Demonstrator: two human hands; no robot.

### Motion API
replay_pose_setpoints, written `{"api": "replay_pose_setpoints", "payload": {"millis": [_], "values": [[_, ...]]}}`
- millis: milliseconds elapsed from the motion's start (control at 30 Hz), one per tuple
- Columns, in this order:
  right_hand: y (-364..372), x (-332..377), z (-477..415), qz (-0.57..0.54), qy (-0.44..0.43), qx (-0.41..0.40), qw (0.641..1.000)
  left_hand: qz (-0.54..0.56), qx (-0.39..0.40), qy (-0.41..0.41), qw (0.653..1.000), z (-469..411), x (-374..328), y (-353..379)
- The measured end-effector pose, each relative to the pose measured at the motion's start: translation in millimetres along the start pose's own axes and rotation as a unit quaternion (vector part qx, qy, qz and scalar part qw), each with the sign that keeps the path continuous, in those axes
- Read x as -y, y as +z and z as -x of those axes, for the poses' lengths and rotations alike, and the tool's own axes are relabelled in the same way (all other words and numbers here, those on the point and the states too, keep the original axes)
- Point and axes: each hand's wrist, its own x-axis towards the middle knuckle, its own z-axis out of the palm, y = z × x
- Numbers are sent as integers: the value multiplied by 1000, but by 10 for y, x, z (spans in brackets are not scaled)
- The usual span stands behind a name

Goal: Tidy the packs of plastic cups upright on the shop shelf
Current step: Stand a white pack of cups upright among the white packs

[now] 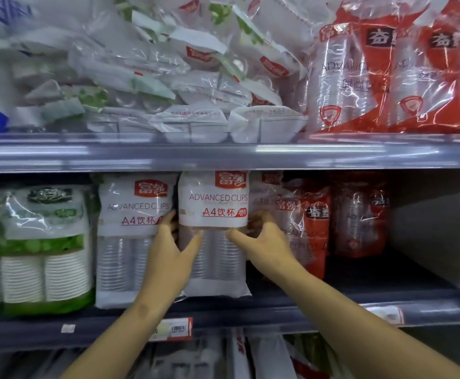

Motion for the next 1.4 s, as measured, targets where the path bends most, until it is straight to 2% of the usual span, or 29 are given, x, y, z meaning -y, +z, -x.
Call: {"api": "replay_pose_setpoints", "payload": {"millis": [167,300,400,1067,1400], "values": [[57,-81,-28,-2,1,0,1000,-70,2,58,996,70,60,16],[81,-127,-42,2,4,6,1000,-159,-48,130,977,134,58,30],[93,-157,-48,2,4,9,1000,-204,-46,164,964,154,85,31],[134,-300,-28,33,-23,40,998,-249,-14,175,952,220,253,-12],[181,-331,12,25,-17,20,999,-256,-14,171,951,254,261,-1]]}}
